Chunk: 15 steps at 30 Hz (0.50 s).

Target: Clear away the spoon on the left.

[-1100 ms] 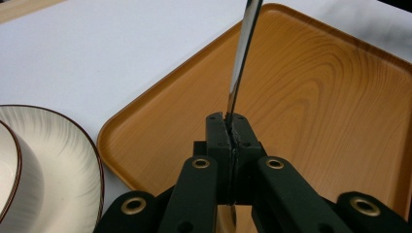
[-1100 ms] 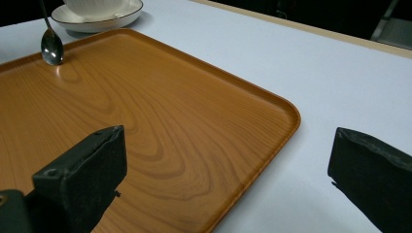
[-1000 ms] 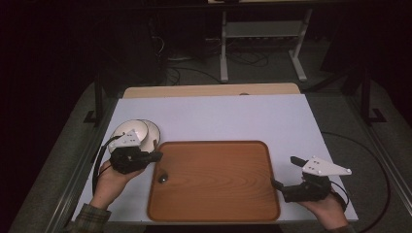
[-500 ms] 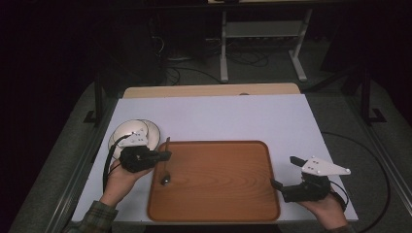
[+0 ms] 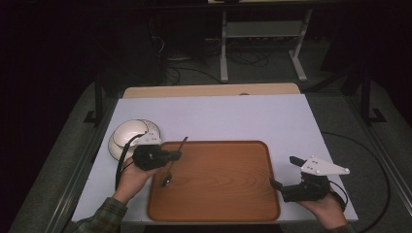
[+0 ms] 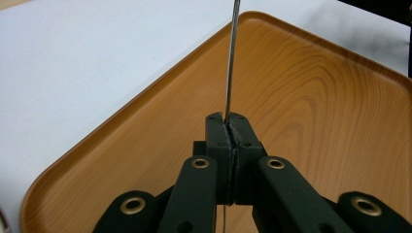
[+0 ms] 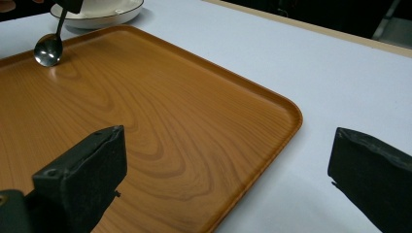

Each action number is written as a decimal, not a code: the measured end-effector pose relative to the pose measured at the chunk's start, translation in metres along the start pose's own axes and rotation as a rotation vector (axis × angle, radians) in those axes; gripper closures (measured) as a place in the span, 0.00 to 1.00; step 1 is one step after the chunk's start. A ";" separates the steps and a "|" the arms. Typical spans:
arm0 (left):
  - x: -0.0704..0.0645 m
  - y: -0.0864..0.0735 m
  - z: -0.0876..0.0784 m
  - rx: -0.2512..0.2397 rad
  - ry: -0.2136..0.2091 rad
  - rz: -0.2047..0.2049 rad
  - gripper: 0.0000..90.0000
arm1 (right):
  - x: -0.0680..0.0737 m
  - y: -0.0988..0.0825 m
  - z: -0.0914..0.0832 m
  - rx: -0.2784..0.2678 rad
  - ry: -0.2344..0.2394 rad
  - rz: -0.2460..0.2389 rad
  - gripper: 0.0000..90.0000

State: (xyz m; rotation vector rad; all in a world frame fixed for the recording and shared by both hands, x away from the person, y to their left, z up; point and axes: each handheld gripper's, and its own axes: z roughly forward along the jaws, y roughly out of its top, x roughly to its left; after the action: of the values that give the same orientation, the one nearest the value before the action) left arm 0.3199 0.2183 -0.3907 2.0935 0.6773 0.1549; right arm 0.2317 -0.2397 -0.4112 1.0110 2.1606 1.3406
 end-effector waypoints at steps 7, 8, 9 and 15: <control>0.001 0.000 0.011 0.015 -0.019 0.001 0.98 | 0.000 0.000 0.001 0.002 0.000 0.005 0.00; 0.001 0.000 0.013 0.018 -0.022 -0.001 0.98 | 0.000 0.000 0.000 0.002 0.000 0.007 0.00; 0.002 0.000 0.014 0.022 -0.025 -0.002 0.98 | 0.000 0.000 0.001 0.001 -0.001 0.008 0.00; 0.001 0.000 0.026 0.044 -0.046 -0.003 0.98 | 0.000 0.000 0.001 0.000 0.000 0.006 0.00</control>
State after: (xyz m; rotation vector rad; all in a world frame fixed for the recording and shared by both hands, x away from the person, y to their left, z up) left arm 0.3299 0.2002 -0.4056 2.1312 0.6618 0.0902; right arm 0.2324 -0.2391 -0.4121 1.0186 2.1586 1.3436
